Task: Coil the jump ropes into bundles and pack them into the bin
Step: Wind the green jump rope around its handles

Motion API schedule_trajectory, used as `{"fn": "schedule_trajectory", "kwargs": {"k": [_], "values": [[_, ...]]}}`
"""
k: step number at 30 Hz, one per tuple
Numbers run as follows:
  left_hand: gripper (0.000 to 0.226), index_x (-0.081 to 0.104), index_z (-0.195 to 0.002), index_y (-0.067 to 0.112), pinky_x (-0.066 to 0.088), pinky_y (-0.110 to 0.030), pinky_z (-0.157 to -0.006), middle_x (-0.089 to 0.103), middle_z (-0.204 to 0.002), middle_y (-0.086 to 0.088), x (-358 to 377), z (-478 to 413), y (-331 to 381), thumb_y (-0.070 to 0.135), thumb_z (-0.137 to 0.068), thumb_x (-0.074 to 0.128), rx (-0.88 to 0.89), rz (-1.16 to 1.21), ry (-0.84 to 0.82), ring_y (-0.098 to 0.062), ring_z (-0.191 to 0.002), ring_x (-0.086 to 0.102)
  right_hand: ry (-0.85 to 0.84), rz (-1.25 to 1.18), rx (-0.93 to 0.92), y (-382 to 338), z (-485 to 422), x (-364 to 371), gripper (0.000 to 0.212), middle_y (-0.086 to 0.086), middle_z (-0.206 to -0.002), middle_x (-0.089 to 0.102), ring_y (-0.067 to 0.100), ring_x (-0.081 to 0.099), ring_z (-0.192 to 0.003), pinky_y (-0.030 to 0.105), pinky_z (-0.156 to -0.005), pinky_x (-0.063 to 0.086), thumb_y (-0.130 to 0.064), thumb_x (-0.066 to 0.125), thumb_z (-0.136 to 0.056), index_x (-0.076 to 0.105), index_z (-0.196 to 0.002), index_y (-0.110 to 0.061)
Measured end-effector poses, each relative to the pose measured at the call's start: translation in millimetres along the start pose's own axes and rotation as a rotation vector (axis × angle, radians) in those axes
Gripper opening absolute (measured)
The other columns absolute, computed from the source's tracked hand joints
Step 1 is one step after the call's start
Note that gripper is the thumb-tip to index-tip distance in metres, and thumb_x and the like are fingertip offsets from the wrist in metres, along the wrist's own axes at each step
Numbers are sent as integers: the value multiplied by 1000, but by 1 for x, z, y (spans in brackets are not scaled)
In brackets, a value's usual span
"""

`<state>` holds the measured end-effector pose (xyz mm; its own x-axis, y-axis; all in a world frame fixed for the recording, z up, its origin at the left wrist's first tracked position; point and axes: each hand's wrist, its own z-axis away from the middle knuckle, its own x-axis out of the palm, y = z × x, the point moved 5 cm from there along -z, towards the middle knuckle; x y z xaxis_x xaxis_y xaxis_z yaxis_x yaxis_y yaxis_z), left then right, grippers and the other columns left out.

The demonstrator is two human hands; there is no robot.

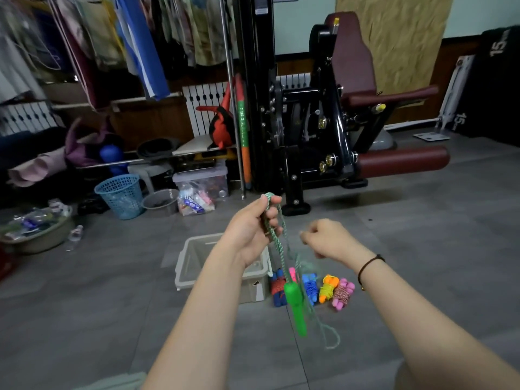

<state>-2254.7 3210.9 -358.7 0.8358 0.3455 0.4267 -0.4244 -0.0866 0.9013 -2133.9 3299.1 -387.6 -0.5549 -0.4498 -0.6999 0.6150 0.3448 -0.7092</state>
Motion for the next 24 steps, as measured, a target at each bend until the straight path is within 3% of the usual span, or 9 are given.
{"fn": "schedule_trajectory", "kwargs": {"k": [2,4,7,10,13,15,17,20,24], "values": [[25,63,-103,16,45,-29,-69,55,-67,6,4,-1,-1,23,-101,39,9,11,-14,-9,-59,51,-175,-281,-71,-17,4,17,8,6,-78,59,17,56,-70,31,-69,49,-9,53,-87,59,-90,-14],[24,63,-110,18,47,-29,-73,67,-81,6,6,-3,-3,16,-100,42,18,-17,-13,-8,-69,62,-298,-275,-173,-23,6,33,27,3,-96,60,14,56,-84,31,-78,48,-6,58,-83,54,-108,-15],[26,61,-113,23,49,-30,-82,71,-102,8,12,-6,-1,11,-99,43,69,-51,-17,-8,-88,67,-280,-266,-209,-11,-2,43,32,6,-110,65,20,61,-101,34,-91,48,-14,64,-85,53,-115,-15],[25,60,-112,24,48,-28,-90,69,-110,8,12,-9,5,10,-98,44,161,44,-7,-10,-96,66,-340,-221,-133,3,-1,45,20,3,-102,67,16,60,-92,22,-80,48,-23,58,-93,64,-107,-11],[22,59,-112,23,47,-33,-93,68,-112,7,4,-13,7,14,-99,44,190,105,9,-14,-97,66,-256,-263,-170,2,-3,43,21,14,-91,67,18,53,-78,31,-69,47,-22,51,-96,67,-85,-13],[23,59,-117,21,45,-39,-96,67,-116,3,-6,-17,1,24,-98,46,128,-3,43,-18,-98,63,-219,-503,-150,-1,-7,44,24,17,-90,67,22,61,-71,33,-68,53,-15,47,-98,62,-79,-10],[35,59,-120,17,46,-40,-92,66,-117,-3,-17,-17,-14,37,-92,54,-25,-188,42,-19,-98,62,-155,-677,-118,-6,-13,42,23,7,-71,63,13,59,-54,30,-59,51,-16,46,-99,59,-81,-10],[54,63,-108,20,45,-33,-76,63,-91,1,-19,-7,-43,57,-71,70,-333,-390,-122,-16,-80,57,-44,-881,-68,-10,-20,36,23,4,-65,56,9,54,-48,26,-56,45,-19,45,-99,57,-81,-12],[52,52,-116,28,50,-26,-57,63,-87,2,-26,4,-69,32,-69,73,-481,-520,-328,-11,-71,63,-14,-1161,-7,-6,-20,27,23,5,-93,68,17,69,-61,30,-61,57,-21,38,-102,54,-88,-11]]}}
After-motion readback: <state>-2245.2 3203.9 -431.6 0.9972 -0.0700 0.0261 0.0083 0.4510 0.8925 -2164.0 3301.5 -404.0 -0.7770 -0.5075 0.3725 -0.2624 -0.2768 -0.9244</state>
